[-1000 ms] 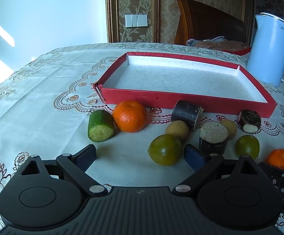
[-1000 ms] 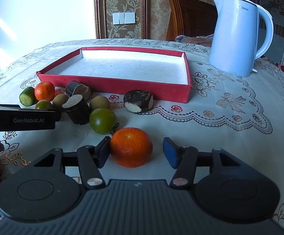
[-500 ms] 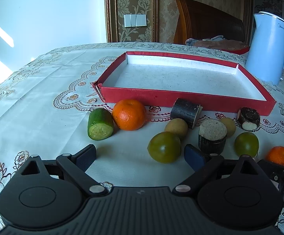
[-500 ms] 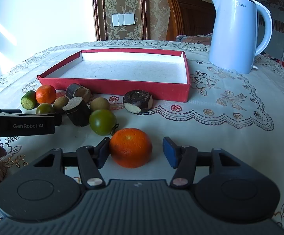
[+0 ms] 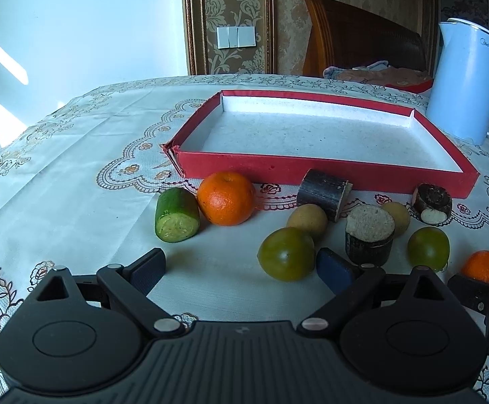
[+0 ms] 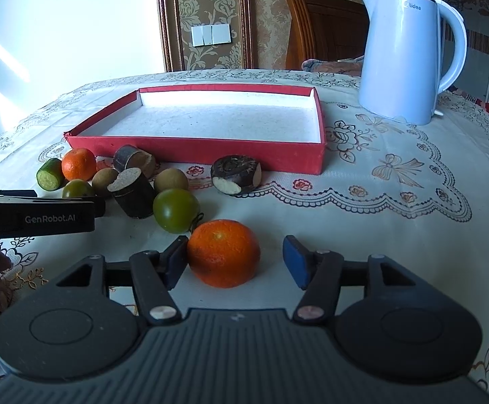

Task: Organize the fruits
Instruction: 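Close the right tool on the orange while the left tool closes on the dark green fruit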

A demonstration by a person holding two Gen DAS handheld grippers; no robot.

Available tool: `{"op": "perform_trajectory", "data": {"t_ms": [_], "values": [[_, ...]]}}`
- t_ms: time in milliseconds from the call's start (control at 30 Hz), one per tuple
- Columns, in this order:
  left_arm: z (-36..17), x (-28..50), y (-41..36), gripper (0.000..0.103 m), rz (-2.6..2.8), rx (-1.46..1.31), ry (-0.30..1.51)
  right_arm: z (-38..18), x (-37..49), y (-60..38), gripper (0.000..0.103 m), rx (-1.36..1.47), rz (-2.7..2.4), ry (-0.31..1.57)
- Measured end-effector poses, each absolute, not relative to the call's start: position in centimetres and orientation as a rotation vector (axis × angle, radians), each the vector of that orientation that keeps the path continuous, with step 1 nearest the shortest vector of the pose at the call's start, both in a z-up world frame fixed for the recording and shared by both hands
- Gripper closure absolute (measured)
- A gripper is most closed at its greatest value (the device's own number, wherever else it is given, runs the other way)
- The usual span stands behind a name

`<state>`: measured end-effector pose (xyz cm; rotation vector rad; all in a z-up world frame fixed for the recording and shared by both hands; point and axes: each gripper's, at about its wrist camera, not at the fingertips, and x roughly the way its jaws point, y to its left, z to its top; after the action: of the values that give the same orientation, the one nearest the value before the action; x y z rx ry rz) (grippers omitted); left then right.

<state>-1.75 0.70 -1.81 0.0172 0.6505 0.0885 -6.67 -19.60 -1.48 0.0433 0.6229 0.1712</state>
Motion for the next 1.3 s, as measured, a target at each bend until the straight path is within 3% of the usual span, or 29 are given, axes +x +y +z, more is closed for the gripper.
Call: {"op": "perform_trajectory", "data": {"t_ms": [567,733,900,1300], "values": [[-1.88,-1.64,0.63,0.006,0.081,0.019,0.654,-1.54,-6.62,-19.09,0.042,0.017,0.159,0.627],[-1.90,-1.64,0.69,0.007,0.082,0.018,0.651,-1.54,-6.65,-19.26,0.046,0.023,0.150,0.624],[-1.89,-1.69,0.73,0.011,0.085,0.015,0.646,-1.53,-6.73,-19.34,0.052,0.027,0.141,0.620],[-1.68,-2.16,1.06,0.026,0.069,-0.012,0.623,-1.56,-6.75,-19.39,0.052,0.026,0.141,0.621]]}}
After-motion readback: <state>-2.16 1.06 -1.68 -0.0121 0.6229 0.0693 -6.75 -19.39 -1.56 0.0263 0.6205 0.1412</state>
